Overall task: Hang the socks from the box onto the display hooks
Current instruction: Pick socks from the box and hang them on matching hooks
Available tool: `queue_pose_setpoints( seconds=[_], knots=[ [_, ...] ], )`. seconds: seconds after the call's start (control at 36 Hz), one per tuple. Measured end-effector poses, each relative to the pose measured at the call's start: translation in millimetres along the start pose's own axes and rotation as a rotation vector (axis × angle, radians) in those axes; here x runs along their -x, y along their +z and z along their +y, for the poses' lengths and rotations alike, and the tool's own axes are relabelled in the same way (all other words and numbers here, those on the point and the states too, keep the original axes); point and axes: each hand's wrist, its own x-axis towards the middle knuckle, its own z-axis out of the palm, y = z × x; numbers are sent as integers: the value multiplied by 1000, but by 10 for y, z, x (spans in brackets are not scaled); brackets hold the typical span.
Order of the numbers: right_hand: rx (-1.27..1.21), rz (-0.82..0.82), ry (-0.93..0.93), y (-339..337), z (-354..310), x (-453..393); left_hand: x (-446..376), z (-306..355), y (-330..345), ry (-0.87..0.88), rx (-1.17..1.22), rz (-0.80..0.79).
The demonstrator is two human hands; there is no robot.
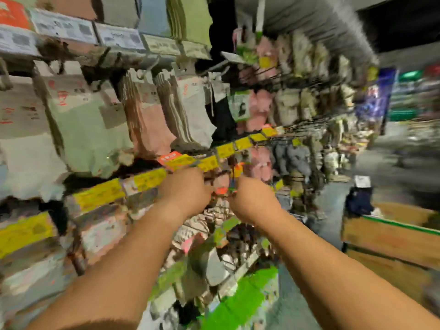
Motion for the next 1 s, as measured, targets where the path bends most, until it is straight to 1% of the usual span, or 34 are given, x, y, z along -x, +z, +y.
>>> queue_pose_setpoints(
  seconds=[0.14, 0.25, 0.33, 0.44, 0.56, 0.64, 0.75, 0.92, 1.0],
  knots=[
    [112, -60, 309, -358, 1478, 309, -222, 1279, 654, 190, 121, -147],
    [179, -52, 497, -723, 2606, 588, -300, 2368, 1113, 322, 200, -245],
    [222, -30, 609, -935, 3292, 741, -383, 3088, 1402, 392, 253, -300],
    [211, -6, 714, -1054, 3953, 782, -526, 3847, 1713, 477, 257, -352],
    [188, 10, 769, -978, 4560, 595, -799, 4399, 2077, 532, 254, -394],
    [161, -10, 787, -844, 5017, 404, -1063, 4707, 2424, 548, 248, -418],
    [152, -40, 821, -646, 5612, 110, -1505, 5064, 3000, 523, 276, -461],
    [109, -129, 890, -280, 6381, -438, -2184, 5583, 4018, 467, 375, -665],
    [69, -152, 946, -70, 6754, -682, -2490, 5883, 4443, 479, 376, -713]
  ],
)
